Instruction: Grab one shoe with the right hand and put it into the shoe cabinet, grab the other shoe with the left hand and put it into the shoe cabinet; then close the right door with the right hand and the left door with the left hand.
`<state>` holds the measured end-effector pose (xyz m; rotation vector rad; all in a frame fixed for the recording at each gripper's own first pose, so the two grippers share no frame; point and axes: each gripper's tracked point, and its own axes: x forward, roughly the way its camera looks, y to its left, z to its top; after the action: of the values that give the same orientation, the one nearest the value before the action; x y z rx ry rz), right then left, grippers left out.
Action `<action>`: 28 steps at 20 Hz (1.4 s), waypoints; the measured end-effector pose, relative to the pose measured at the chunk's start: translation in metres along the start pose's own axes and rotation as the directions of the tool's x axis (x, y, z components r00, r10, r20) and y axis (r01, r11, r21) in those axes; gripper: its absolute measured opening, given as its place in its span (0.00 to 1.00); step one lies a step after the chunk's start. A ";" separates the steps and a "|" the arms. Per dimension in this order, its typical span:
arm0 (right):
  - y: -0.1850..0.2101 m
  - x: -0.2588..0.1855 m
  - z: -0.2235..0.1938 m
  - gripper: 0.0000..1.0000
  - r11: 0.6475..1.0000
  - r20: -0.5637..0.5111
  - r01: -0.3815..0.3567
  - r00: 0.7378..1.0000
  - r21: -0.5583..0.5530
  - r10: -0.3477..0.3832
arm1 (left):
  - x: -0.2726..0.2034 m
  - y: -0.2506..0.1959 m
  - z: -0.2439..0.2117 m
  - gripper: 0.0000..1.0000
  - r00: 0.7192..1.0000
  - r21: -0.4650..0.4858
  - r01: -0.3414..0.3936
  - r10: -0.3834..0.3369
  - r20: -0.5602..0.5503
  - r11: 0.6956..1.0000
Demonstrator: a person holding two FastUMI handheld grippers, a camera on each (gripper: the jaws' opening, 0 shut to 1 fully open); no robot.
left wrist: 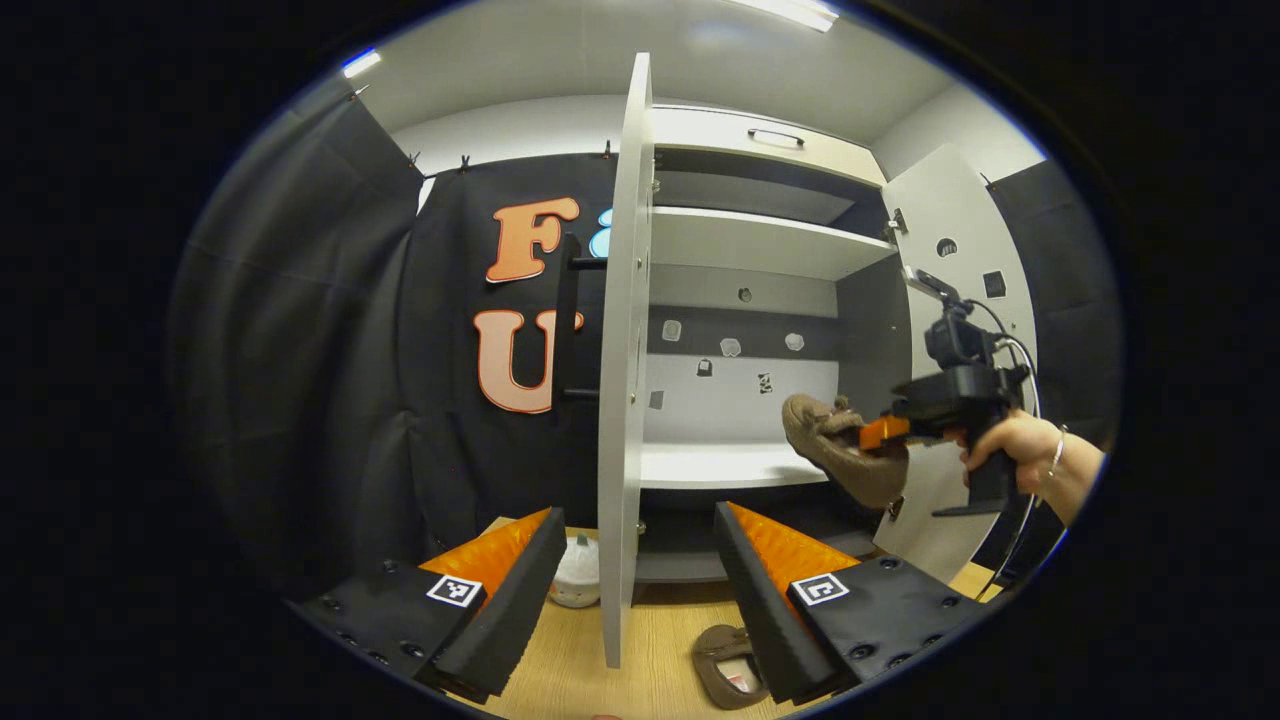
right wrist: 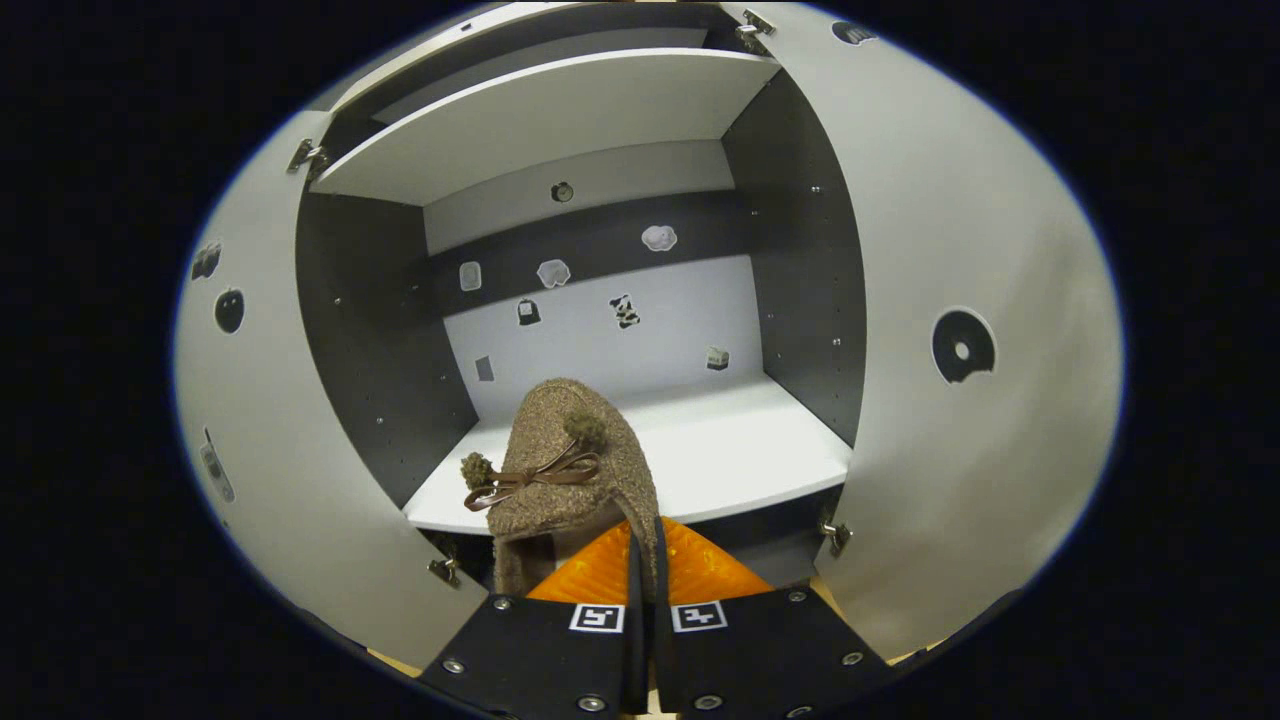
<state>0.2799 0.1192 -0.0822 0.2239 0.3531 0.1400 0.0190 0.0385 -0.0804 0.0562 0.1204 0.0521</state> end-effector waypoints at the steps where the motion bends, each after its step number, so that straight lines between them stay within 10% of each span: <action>1: 0.001 0.010 0.013 0.02 1.000 0.011 0.008 1.000 0.001 -0.008 | 0.001 0.001 0.000 0.96 1.000 0.005 -0.002 0.002 0.001 1.000; 17: -0.032 0.179 0.031 0.05 0.975 -0.116 0.162 0.983 0.152 -0.145 | 0.002 0.013 0.004 0.97 0.999 0.039 -0.044 0.044 0.013 0.998; 28: -0.027 0.098 0.047 0.49 0.987 0.069 0.153 0.986 -0.049 -0.149 | 0.003 -0.017 -0.016 0.96 0.999 0.019 0.001 -0.001 -0.032 1.000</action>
<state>0.3903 0.1007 -0.0775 0.1474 0.2998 -0.0072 0.0213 0.0227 -0.0973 0.0742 0.1528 0.0510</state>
